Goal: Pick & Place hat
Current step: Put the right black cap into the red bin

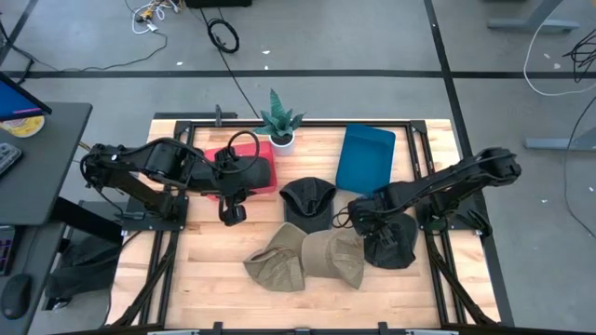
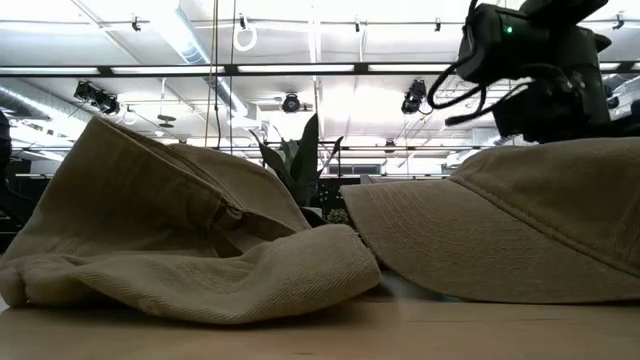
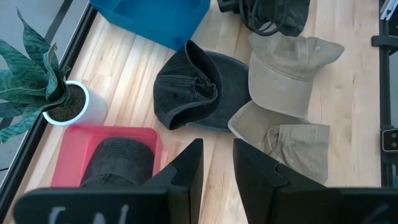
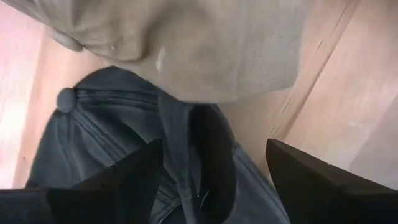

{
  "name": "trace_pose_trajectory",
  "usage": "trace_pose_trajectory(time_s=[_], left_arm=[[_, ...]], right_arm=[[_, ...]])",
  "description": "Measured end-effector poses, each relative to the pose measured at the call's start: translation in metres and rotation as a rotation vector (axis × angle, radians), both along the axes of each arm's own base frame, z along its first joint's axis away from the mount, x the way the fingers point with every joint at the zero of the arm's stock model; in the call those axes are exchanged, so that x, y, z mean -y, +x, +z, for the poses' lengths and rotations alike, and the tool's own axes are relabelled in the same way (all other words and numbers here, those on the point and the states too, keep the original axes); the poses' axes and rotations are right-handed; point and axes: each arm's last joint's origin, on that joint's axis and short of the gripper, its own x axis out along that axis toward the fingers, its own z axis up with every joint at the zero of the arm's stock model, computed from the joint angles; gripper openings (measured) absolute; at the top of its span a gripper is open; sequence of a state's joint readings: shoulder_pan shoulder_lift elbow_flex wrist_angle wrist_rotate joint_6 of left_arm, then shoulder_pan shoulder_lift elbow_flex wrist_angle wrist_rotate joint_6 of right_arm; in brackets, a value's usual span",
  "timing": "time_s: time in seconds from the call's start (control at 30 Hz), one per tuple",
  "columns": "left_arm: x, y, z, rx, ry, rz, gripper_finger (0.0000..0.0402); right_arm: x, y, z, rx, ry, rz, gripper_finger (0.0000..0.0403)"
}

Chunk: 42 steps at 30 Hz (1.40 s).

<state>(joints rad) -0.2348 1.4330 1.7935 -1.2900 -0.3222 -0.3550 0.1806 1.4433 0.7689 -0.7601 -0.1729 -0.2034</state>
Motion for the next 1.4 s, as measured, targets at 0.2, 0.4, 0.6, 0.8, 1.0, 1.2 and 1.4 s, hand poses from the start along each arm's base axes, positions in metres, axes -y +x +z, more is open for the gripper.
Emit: trace_pose_trajectory(time_s=[0.2, 0.4, 0.6, 0.8, 1.0, 1.2, 1.4], left_arm=[[0.000, 0.000, 0.000, 0.000, 0.000, 0.000, 0.0089], [0.000, 0.000, 0.000, -0.001, 0.000, 0.000, 0.0089], [0.000, 0.000, 0.000, -0.001, 0.001, -0.001, 0.0089], [0.000, 0.000, 0.000, -0.005, 0.003, -0.002, 0.0089], [0.000, -0.001, -0.001, -0.010, 0.003, 0.000, 0.0089], [0.000, -0.001, -0.001, -0.010, 0.003, 0.000, 0.0089], [0.000, -0.001, -0.001, -0.010, 0.003, 0.000, 0.0089]], right_arm=[[0.000, 0.004, -0.003, 0.021, -0.036, -0.019, 0.0242], [0.001, 0.005, -0.003, 0.023, -0.041, -0.058, 0.0113], [0.000, 0.003, 0.005, -0.049, -0.015, -0.125, 0.0022], [-0.004, 0.011, 0.031, -0.061, -0.023, -0.109, 0.0017], [-0.010, 0.017, 0.063, -0.063, -0.029, -0.089, 0.0017], [-0.012, 0.016, 0.094, -0.091, -0.081, -0.078, 0.0017], [-0.008, 0.012, 0.122, -0.108, -0.193, -0.085, 0.0017]])
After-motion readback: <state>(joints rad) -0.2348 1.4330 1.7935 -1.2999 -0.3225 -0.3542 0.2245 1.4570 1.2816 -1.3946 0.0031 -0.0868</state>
